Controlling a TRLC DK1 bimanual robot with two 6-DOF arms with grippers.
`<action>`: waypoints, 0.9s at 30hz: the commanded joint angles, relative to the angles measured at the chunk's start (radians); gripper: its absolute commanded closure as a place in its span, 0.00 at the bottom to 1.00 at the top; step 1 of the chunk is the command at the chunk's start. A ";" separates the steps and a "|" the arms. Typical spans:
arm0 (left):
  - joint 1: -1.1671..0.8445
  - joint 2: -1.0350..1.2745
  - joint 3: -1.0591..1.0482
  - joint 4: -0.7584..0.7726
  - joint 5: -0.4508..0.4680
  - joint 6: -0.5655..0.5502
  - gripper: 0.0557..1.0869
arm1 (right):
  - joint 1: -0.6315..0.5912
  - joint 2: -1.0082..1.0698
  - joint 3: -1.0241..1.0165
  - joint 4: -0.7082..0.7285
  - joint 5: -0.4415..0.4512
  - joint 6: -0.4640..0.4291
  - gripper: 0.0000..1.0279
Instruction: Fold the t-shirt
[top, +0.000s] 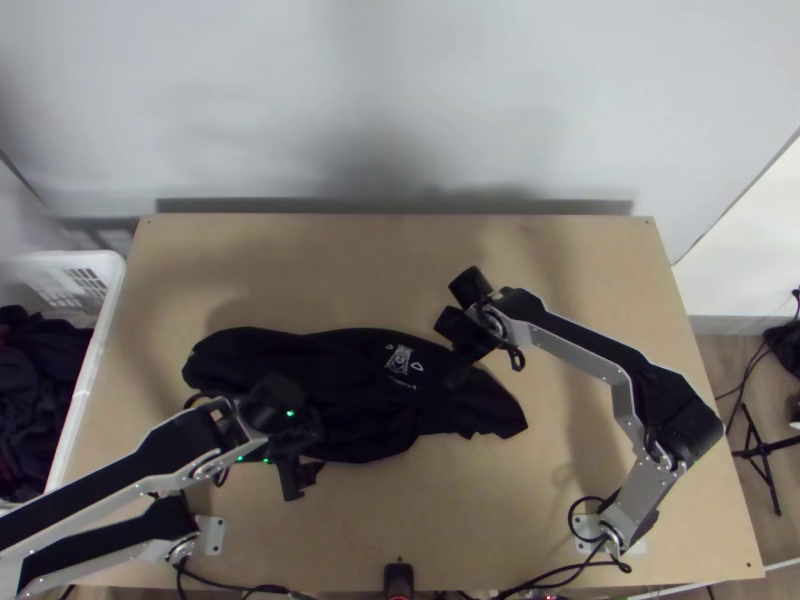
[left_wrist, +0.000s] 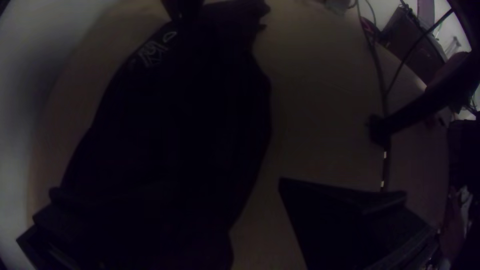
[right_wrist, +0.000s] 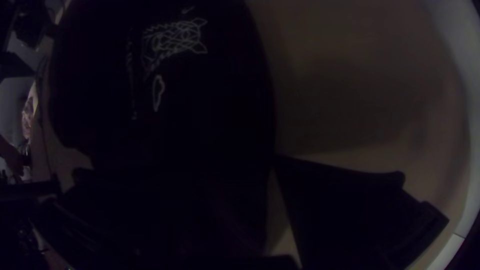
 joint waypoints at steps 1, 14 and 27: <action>-0.053 0.013 -0.047 0.055 -0.026 0.006 0.05 | 0.002 0.018 0.008 0.011 0.000 0.006 0.36; -0.065 0.097 -0.095 0.168 -0.053 0.027 0.11 | 0.006 0.038 0.029 0.015 0.000 0.009 0.36; 0.047 0.142 -0.050 0.184 -0.052 0.081 0.11 | 0.011 0.054 0.028 0.021 -0.018 0.006 0.49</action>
